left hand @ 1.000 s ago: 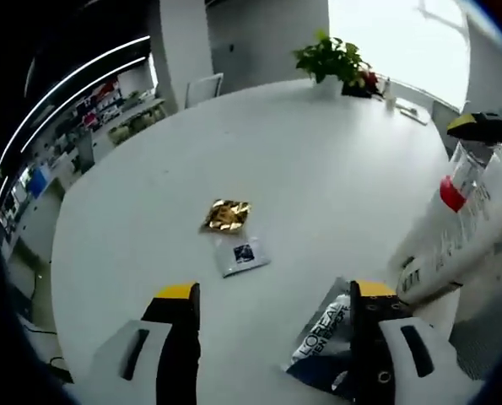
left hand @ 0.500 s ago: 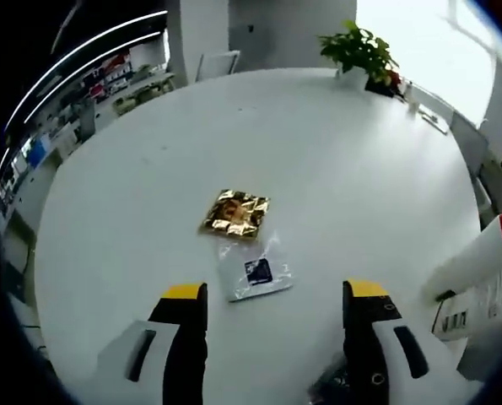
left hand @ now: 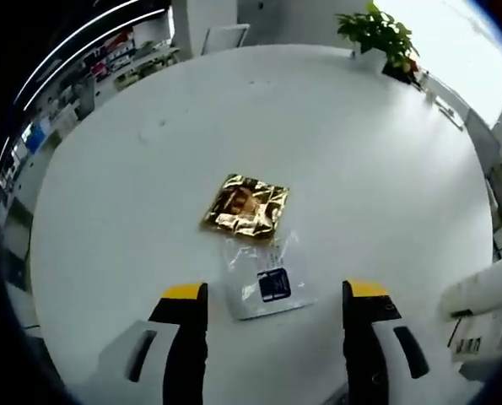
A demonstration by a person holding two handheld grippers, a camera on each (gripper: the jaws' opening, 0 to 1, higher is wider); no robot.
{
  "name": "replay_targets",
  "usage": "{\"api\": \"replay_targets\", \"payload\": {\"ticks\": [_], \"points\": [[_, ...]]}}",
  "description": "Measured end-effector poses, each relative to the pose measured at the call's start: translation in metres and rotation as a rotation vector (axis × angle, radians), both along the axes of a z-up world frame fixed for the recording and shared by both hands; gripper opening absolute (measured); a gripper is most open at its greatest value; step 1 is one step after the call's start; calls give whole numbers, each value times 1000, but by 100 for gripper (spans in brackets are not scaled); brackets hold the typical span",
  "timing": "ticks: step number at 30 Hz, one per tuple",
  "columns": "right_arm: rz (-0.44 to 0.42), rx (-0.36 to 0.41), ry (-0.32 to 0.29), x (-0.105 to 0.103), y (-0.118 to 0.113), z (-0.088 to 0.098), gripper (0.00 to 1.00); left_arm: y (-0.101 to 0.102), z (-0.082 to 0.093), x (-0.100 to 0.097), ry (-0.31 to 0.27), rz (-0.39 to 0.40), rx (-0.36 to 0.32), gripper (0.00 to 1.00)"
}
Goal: Arrange the skincare products in the storage area until every visible bottle or jar stands upright without overlapping.
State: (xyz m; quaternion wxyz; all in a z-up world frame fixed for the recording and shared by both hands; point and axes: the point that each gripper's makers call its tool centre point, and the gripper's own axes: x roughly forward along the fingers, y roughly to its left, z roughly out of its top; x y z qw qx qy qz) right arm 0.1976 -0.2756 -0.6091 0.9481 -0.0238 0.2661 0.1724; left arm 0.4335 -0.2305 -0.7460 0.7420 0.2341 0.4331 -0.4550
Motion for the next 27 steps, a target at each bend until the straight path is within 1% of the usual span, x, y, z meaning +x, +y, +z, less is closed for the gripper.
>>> {"api": "replay_targets", "payload": {"ticks": [6, 7, 9, 10, 13, 23, 25, 27], "points": [[5, 14, 5, -1, 2, -4, 100, -6, 0, 6, 4, -1, 37, 59], [6, 18, 6, -2, 2, -5, 100, -5, -1, 6, 3, -17, 60, 59], [5, 19, 5, -3, 2, -5, 100, -7, -1, 4, 16, -25, 79, 60], [6, 20, 6, -3, 2, -6, 100, -7, -1, 5, 21, -17, 86, 59], [4, 19, 8, -4, 1, -7, 100, -6, -2, 9, 10, 11, 109, 55], [13, 21, 9, -4, 4, -9, 100, -7, -2, 7, 46, 37, 169, 52], [15, 20, 9, -4, 5, -9, 100, -7, -2, 6, 56, 45, 184, 51], [14, 18, 8, -5, 4, -9, 100, -8, -2, 3, 60, 44, 192, 48]]}}
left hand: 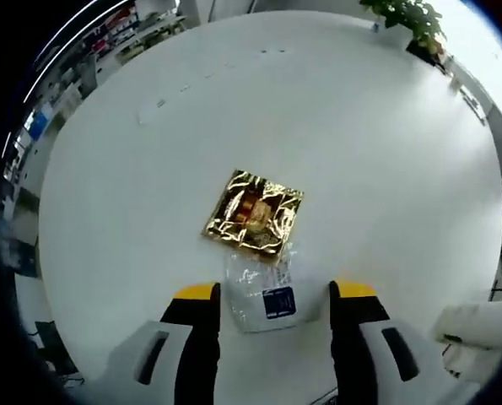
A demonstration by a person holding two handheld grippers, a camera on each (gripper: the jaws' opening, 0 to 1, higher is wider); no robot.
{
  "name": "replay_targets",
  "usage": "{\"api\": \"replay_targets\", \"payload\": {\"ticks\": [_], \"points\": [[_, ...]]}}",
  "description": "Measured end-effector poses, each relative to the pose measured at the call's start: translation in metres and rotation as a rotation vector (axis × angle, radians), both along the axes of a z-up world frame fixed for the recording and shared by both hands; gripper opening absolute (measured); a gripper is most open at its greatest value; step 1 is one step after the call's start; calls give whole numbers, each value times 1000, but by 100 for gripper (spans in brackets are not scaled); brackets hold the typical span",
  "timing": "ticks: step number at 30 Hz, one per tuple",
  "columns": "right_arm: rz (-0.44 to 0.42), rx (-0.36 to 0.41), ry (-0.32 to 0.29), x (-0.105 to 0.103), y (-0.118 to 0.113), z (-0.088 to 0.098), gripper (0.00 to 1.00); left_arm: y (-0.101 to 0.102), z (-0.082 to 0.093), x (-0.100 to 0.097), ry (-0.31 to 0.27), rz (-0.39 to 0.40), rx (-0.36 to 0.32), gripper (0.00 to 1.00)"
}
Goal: Arrange the skincare products in the storage area until every visible bottle or jar stands upright without overlapping.
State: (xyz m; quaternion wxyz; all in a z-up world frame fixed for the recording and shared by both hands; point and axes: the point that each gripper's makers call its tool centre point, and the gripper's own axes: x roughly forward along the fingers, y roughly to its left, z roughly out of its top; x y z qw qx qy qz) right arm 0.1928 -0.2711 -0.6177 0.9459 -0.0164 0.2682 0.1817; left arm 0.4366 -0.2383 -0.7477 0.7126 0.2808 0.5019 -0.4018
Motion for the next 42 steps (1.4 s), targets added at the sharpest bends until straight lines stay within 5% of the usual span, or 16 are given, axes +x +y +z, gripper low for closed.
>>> {"api": "replay_targets", "payload": {"ticks": [4, 16, 25, 42], "points": [[-5, -2, 0, -2, -2, 0, 100, 1, 1, 0, 0, -13, -2, 38], [-15, -11, 0, -9, -4, 3, 100, 6, 0, -8, -1, -71, 2, 38], [-2, -18, -13, -9, 1, 8, 100, 18, 4, -20, 11, -174, 29, 38], [43, -40, -24, -14, 14, 17, 100, 56, 14, -32, -72, -448, 120, 37]]}}
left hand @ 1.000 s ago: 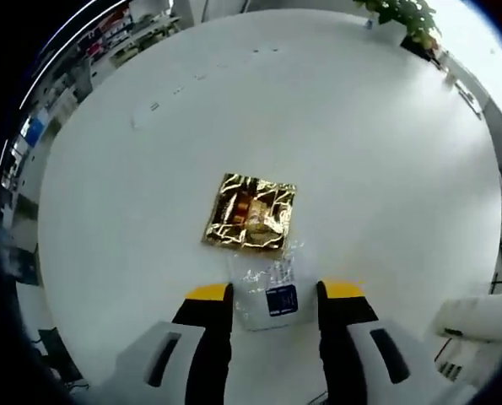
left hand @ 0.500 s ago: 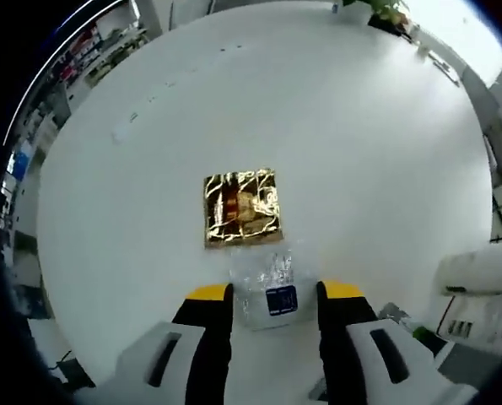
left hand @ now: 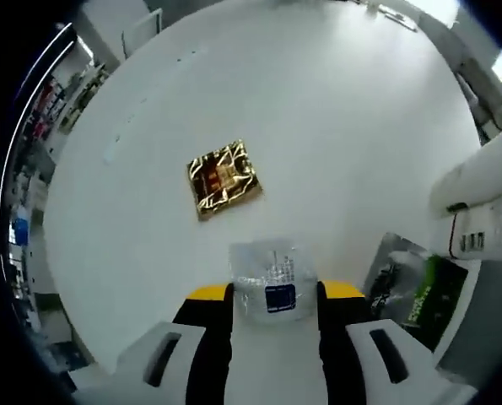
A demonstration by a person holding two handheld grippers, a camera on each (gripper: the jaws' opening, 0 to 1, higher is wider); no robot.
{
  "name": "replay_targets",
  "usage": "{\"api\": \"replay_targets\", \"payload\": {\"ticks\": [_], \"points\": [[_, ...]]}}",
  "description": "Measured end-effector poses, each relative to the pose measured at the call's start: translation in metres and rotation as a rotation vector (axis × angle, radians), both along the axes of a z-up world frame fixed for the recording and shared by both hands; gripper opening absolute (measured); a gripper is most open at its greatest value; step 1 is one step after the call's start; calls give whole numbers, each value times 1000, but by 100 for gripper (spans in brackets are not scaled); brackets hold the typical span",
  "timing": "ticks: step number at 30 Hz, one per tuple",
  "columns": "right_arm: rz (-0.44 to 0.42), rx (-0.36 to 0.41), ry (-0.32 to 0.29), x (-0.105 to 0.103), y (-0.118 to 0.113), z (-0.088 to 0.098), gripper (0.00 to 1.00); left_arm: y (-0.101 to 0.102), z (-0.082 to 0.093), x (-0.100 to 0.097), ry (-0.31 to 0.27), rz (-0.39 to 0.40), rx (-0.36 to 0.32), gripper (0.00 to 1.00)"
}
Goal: Arrange the skincare products in the storage area until every visible bottle or jar stands upright without overlapping.
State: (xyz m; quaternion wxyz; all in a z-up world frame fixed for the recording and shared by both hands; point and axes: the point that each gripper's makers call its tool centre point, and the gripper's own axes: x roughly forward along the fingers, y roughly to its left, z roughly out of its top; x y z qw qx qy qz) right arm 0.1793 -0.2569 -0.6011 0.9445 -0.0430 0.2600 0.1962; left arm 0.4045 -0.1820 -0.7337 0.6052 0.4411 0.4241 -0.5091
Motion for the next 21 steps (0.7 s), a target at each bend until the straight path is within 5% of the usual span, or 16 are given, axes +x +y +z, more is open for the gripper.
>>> {"api": "replay_targets", "payload": {"ticks": [10, 21], "points": [[16, -29, -4, 0, 2, 5, 100, 30, 8, 0, -28, -91, 23, 37], [41, -47, -24, -3, 8, 8, 100, 70, 8, -26, 2, -136, 47, 37]]}}
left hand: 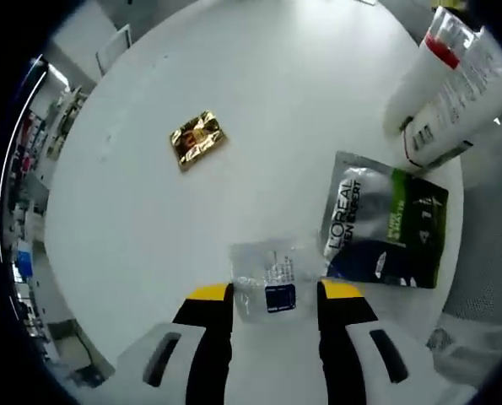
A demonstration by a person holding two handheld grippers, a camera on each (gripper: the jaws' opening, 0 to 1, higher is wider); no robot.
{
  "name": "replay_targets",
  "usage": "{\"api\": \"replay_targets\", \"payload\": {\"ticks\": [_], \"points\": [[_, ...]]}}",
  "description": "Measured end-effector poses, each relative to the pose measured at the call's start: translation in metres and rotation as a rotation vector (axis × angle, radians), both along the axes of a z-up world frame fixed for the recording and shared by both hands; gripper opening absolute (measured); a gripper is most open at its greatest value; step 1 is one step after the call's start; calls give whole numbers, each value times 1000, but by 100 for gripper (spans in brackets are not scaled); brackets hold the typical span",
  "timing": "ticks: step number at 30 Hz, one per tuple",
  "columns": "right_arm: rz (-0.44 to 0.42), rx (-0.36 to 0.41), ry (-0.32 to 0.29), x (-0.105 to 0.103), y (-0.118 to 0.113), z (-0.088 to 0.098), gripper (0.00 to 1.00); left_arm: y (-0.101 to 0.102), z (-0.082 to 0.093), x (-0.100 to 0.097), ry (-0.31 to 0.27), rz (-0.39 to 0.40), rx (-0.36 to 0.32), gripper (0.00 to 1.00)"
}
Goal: Arrange the skincare products in the storage area until every visible bottle or jar stands upright without overlapping.
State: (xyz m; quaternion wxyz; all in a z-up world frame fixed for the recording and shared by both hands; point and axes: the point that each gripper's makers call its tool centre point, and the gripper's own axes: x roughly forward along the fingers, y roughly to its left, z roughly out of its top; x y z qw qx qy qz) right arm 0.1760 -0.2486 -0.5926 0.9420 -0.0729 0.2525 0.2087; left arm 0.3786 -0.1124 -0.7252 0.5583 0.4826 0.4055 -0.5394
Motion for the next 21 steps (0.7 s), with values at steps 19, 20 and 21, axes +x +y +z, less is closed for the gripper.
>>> {"api": "replay_targets", "payload": {"ticks": [19, 20, 21], "points": [[33, -26, -13, -4, 4, 8, 100, 46, -3, -59, 10, -227, 92, 37], [32, -28, -12, -4, 4, 7, 100, 48, -3, -62, 15, -234, 94, 37], [31, -30, -11, -4, 3, 7, 100, 48, -3, -66, 23, -248, 90, 38]]}}
